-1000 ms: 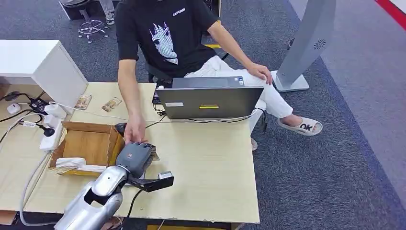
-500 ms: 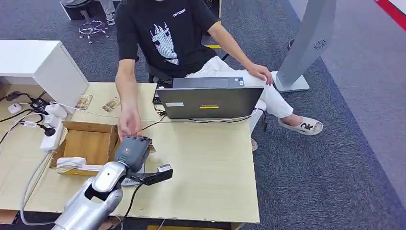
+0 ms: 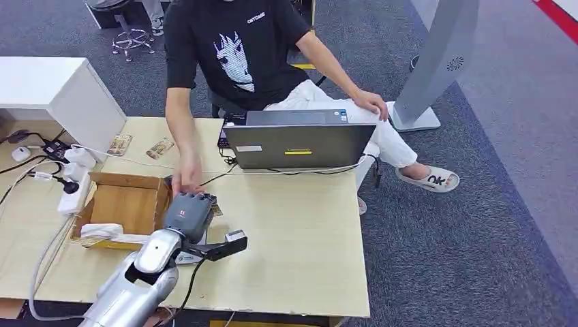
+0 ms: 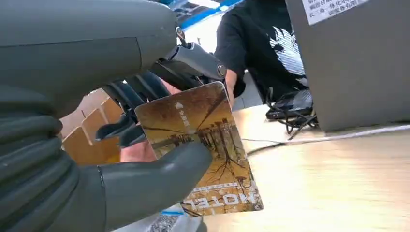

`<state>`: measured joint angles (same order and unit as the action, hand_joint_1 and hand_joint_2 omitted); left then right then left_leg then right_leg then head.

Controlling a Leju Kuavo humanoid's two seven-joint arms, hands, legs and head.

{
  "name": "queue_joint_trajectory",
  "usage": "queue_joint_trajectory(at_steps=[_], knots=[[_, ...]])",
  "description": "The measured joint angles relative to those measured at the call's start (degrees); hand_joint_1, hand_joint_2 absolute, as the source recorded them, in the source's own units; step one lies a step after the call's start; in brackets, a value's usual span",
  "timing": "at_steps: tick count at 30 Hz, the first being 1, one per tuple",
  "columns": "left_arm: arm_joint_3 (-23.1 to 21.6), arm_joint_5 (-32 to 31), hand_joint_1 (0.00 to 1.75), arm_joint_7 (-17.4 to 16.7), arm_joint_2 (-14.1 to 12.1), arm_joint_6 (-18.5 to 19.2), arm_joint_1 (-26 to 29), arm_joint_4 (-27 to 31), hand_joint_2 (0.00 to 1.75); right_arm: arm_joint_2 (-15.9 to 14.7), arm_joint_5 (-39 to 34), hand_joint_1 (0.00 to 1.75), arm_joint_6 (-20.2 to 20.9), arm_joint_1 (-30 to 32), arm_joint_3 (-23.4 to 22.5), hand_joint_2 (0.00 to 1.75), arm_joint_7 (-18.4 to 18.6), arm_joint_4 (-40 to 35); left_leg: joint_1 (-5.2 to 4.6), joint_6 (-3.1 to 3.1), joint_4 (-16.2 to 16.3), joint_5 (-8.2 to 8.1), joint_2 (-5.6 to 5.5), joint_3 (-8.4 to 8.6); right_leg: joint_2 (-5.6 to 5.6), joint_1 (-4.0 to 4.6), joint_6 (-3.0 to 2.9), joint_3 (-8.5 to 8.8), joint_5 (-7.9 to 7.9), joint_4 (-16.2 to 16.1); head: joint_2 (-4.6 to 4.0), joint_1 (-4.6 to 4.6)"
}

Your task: Pass the card to the sensor for recognition and then transmit it.

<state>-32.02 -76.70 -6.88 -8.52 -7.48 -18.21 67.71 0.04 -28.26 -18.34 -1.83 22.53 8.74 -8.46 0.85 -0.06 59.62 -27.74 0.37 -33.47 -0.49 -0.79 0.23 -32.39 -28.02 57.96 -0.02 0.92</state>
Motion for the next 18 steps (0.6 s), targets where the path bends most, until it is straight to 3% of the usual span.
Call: queue_joint_trajectory(at_steps=[7,11,18], knots=[[0.61,0.72,1.75,1.20,-0.35,3.16,1.27,1.49,1.75,0.00,-1.09,0.00,-0.11,0.03,-0.02,1.75,-0.11,0.00,0.01,0.00,-0.01,0.00,0.00,-0.08,0.01,0.01,-0.01,-0.08,-0.01,0.00,0.00,0.02],[0.61,3.25,1.75,2.91,-1.82,5.99,2.79,3.14,1.75,0.00,-1.73,0.00,-0.44,0.13,-0.02,1.75,-0.20,0.00,0.01,0.00,-0.01,-0.01,0.03,-0.08,0.03,0.01,-0.01,-0.11,-0.01,0.00,0.00,0.00],[0.61,3.87,1.75,2.95,-3.65,6.56,4.47,4.87,1.75,0.00,-1.82,0.00,-0.70,0.22,-0.02,1.75,-0.20,0.00,0.01,0.00,-0.01,0.00,0.01,-0.12,0.01,0.00,0.00,-0.13,-0.01,0.00,0.00,0.02]])
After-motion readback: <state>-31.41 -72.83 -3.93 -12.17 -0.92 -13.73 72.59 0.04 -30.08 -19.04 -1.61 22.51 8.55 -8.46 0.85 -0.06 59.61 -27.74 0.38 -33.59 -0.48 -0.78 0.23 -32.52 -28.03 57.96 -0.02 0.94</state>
